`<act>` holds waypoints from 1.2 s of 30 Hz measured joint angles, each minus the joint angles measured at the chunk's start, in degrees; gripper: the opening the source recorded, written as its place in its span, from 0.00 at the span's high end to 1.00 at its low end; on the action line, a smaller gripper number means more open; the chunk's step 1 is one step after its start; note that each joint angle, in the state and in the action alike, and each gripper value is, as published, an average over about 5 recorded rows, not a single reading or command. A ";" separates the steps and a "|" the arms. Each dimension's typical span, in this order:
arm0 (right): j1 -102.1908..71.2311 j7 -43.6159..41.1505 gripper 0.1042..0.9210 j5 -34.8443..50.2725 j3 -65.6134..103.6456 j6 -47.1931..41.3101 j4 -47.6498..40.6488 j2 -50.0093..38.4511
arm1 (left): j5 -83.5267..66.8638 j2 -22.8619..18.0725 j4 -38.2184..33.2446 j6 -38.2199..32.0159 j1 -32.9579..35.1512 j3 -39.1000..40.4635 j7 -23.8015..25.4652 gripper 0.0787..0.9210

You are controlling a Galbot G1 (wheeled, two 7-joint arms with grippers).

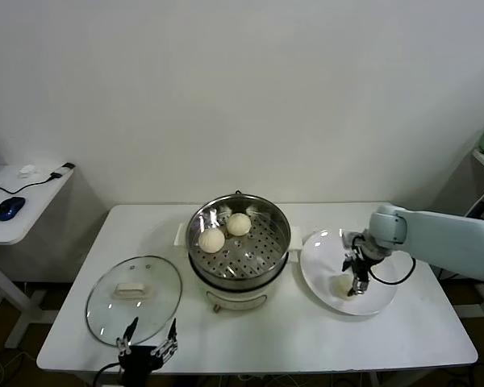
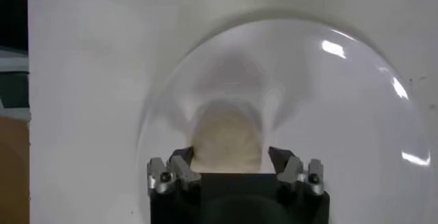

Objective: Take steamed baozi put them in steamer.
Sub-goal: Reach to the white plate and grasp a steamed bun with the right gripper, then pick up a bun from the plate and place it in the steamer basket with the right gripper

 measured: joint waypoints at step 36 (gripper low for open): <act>30.49 -18.66 0.40 -2.44 0.77 33.14 6.61 24.09 | 0.33 0.49 -2.20 0.43 0.34 0.72 0.06 0.12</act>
